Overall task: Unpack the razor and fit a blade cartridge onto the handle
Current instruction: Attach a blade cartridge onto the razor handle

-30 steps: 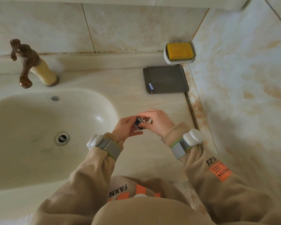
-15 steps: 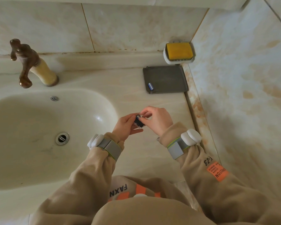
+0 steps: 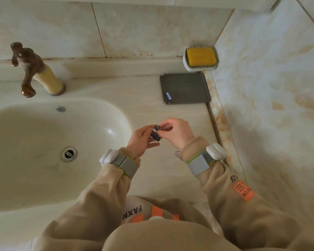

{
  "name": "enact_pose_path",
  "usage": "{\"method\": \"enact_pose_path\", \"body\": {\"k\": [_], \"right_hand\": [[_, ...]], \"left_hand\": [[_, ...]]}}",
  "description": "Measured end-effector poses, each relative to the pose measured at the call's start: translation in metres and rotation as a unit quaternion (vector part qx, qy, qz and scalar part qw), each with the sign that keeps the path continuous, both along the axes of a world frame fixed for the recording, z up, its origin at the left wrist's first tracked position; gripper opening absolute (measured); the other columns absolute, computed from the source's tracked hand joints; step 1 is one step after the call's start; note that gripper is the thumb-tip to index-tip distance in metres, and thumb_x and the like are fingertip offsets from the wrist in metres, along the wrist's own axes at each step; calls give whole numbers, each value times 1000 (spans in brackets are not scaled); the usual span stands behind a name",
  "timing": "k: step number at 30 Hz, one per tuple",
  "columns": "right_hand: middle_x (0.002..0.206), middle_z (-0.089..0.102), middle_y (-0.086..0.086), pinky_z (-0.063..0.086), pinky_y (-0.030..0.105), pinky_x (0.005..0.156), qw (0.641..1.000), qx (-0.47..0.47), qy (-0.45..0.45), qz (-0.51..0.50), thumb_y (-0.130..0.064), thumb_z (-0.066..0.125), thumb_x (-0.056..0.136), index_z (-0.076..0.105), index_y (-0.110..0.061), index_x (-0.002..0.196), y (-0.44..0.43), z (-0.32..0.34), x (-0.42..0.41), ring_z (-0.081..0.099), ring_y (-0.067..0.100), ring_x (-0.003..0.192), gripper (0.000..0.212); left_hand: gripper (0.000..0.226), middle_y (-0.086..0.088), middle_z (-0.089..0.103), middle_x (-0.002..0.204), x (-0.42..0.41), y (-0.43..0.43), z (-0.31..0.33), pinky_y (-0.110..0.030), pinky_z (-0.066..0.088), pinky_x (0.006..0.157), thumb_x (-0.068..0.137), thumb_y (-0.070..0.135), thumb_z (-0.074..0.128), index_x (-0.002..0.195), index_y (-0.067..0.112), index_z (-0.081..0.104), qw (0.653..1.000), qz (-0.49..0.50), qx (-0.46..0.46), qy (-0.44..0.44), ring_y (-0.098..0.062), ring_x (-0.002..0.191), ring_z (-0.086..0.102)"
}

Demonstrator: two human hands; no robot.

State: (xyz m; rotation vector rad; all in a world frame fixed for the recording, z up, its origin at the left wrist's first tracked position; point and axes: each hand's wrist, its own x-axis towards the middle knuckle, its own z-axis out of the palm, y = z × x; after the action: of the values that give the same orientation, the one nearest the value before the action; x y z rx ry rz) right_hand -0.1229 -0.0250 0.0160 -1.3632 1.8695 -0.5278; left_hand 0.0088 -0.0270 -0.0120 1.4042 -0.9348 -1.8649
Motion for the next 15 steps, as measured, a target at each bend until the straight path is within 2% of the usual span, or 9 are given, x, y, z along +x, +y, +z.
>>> {"method": "enact_pose_path", "body": {"k": [4,7,9,12,15], "right_hand": [[74,70,-2,46,20,68,998,-9,-33,-56,-21,70,72,71,-19,83,-3,5,-8,63,10,72,12],[76,70,-1,45,19,66,998,-2,-35,-51,-20,69,73,72,-18,85,-4,6,-10,62,10,71,12],[77,70,-2,44,18,64,999,-1,-23,-30,-20,69,74,72,-19,85,-4,5,-9,60,9,70,11],[76,68,-5,45,24,68,1000,-14,7,-5,-20,68,75,72,-20,85,-4,3,-5,57,10,69,11],[82,72,-6,48,26,71,999,-23,36,4,-23,67,75,72,-24,84,-4,-1,-1,56,10,69,11]], "left_hand": [[33,-21,62,105,2,-1,-1,-30,58,72,99,13,31,122,0,51,1000,11,15,6,-30,94,63],[33,-21,61,106,1,-1,0,-29,58,71,99,12,30,123,0,50,1000,14,10,7,-31,96,61],[33,-21,61,105,0,-1,1,-28,57,71,99,12,30,122,1,50,1000,14,5,8,-31,96,61],[32,-18,61,104,0,-2,1,-28,58,71,99,11,30,122,2,51,1000,14,0,4,-30,94,61],[32,-15,61,99,0,-2,0,-26,58,69,98,11,31,122,3,51,1000,19,0,3,-23,84,63]]}}
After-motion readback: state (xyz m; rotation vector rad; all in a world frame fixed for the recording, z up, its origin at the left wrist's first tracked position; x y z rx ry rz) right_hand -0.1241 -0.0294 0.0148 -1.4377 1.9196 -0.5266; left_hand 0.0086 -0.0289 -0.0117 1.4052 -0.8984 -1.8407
